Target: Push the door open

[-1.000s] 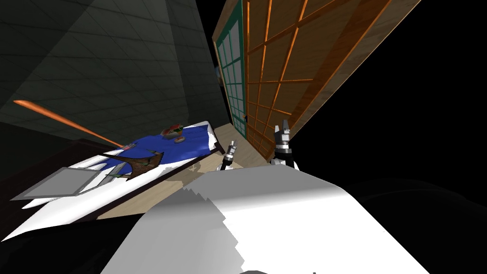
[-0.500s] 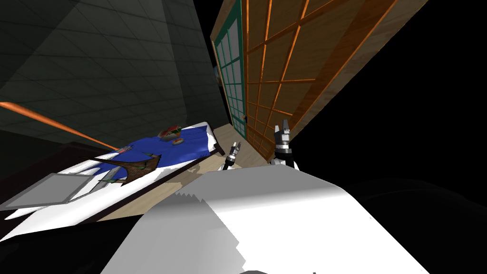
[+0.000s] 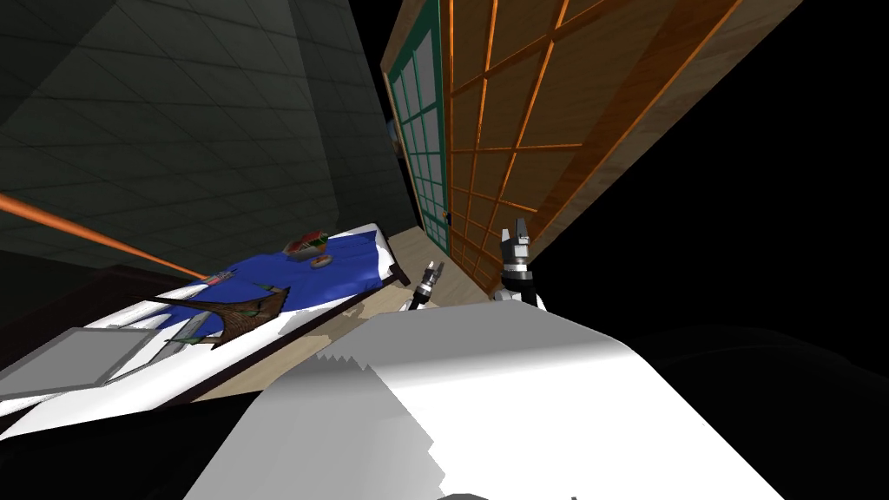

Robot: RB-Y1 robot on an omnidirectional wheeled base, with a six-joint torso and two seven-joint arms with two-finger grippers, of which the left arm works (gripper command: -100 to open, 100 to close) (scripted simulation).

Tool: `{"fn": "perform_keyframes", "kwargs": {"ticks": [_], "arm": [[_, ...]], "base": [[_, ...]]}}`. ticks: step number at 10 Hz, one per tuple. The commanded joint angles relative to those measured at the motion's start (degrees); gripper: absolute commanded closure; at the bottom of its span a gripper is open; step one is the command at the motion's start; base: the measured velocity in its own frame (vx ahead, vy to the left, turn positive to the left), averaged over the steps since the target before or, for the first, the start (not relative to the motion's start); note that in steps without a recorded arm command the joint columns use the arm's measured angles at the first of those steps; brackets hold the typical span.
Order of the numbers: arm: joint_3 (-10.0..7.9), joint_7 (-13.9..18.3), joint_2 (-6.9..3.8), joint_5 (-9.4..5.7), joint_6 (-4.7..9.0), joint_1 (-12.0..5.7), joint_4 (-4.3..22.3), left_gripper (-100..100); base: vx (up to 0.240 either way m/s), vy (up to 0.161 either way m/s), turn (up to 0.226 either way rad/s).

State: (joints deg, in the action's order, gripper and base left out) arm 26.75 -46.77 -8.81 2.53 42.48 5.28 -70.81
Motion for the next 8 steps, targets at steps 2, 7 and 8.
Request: {"fn": "perform_keyframes", "kwargs": {"ticks": [2, 7, 8], "arm": [[1.27, -2.6, 0.3, 0.45, 0.42, -0.92, 2.5, -100], [3.3, -6.5, 0.63, 1.12, 1.25, -2.9, 7.2, -100], [3.79, -7.5, 0.75, 1.28, 1.45, -3.38, 8.3, -100]], "base": [[0.077, 0.031, -0.024], [0.066, 0.028, -0.025], [0.076, 0.038, -0.021]]}}
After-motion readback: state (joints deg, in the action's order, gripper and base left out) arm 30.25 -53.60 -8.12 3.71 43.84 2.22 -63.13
